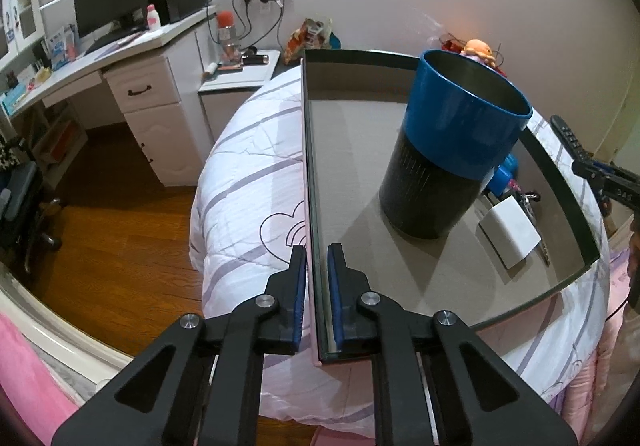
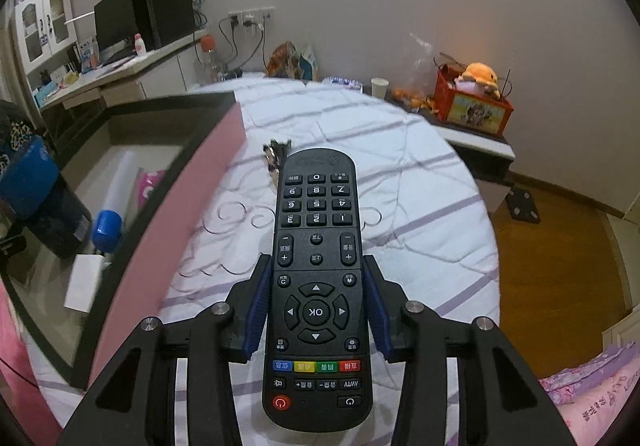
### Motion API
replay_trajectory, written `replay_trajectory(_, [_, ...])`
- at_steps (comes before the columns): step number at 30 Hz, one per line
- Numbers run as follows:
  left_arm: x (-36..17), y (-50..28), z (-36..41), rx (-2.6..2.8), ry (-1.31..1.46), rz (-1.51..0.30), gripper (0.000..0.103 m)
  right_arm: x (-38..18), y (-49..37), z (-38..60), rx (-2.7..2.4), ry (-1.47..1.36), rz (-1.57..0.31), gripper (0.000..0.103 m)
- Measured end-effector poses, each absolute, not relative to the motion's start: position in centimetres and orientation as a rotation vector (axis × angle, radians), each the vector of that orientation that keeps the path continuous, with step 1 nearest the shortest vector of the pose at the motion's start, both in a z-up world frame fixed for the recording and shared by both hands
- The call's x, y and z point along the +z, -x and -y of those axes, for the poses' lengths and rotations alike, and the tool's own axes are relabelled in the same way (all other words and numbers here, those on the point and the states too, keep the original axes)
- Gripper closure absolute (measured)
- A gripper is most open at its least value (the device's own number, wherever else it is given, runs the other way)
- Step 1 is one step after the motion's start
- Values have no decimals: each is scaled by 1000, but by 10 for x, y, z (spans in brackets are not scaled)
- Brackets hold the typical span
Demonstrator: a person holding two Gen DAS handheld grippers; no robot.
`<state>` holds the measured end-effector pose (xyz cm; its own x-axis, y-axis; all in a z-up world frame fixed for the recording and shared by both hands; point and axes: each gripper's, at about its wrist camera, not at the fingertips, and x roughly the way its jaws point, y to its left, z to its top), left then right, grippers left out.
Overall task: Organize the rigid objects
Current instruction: 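Carry the remote into the tray beside the highlighter and release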
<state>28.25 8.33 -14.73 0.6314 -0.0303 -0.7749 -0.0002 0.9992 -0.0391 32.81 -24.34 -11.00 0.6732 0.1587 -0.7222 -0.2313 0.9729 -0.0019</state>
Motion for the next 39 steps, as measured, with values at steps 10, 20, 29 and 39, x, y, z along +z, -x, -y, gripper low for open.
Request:
replay_trajectory(10, [-149, -282, -87, -30, 48, -879, 95, -74, -313, 225, 247, 122, -700, 59])
replay_trajectory(20, [-150, -281, -87, -30, 48, -879, 95, -56, -314, 188, 305, 159, -668, 59])
replay_trajectory(29, [-150, -282, -86, -34, 52, -878, 94, -60, -326, 137, 435, 190, -714, 59])
replay_trajectory(39, [-150, -282, -85, -40, 52, -877, 94, -102, -355, 93, 385, 371, -843, 59])
